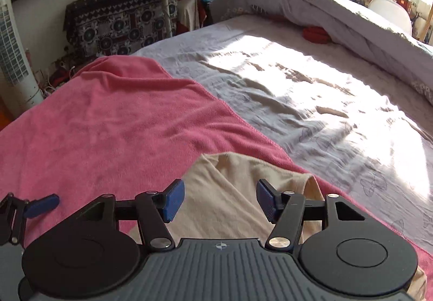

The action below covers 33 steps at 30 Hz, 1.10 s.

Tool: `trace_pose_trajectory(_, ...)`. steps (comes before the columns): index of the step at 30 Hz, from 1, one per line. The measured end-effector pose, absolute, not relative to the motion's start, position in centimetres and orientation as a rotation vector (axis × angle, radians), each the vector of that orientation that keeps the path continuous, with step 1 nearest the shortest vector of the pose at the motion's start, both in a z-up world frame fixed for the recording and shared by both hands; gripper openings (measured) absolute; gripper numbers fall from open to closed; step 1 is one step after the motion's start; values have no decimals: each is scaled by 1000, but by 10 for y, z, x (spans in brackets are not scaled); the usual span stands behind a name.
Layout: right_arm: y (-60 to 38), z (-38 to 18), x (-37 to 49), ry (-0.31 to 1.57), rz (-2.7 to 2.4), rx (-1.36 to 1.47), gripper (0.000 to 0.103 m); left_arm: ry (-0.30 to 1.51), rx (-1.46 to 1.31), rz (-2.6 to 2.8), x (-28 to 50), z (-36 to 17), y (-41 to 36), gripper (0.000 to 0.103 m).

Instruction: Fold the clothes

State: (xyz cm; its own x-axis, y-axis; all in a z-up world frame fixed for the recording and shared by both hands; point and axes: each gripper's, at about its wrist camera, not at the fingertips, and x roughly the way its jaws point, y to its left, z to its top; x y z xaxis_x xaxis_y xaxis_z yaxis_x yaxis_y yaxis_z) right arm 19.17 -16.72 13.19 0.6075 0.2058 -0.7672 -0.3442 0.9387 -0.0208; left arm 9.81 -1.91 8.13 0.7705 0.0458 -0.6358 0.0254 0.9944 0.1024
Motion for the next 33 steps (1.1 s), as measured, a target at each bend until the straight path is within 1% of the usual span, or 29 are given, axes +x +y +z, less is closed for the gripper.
trace_pose_trajectory(4,-186,98,148,976,265,-345,59,725,44,-21,102,83,-9,103)
trace_pose_trajectory(6,-206,98,127,946,240,-334,62,751,55,-55,103,87,-5,103)
trace_pose_trajectory(8,-228,100,112,984,158,-322,70,774,104,-81,102,94,0,103)
trace_pose_trajectory(11,-264,108,90,1024,49,-291,71,764,214,44,95,106,18,103)
trace_pose_trajectory(15,-306,123,62,1006,-67,-155,72,822,158,162,101,125,54,101)
trace_pose_trajectory(17,-320,129,53,972,-103,-71,72,803,121,101,105,138,50,101)
trace_pose_trajectory(21,-339,133,52,908,-127,48,72,687,171,-109,117,160,-14,102)
trace_pose_trajectory(24,-344,126,62,900,-77,99,69,692,147,-225,130,153,-59,103)
trace_pose_trajectory(26,-345,116,68,933,-38,89,61,750,217,-205,139,132,-84,103)
trace_pose_trajectory(28,-351,98,64,997,-57,19,61,836,314,-132,143,104,-91,103)
trace_pose_trajectory(29,-358,91,57,1006,-65,4,64,823,287,-138,137,100,-80,103)
trace_pose_trajectory(30,-371,88,46,979,-60,25,64,810,260,-145,131,95,-70,103)
trace_pose_trajectory(31,-380,87,38,981,-93,29,66,818,277,-135,127,96,-60,103)
trace_pose_trajectory(32,-391,86,30,1009,-159,15,74,826,295,-125,124,96,-51,103)
trace_pose_trajectory(33,-402,87,20,1029,-213,22,74,822,324,-104,121,100,-44,103)
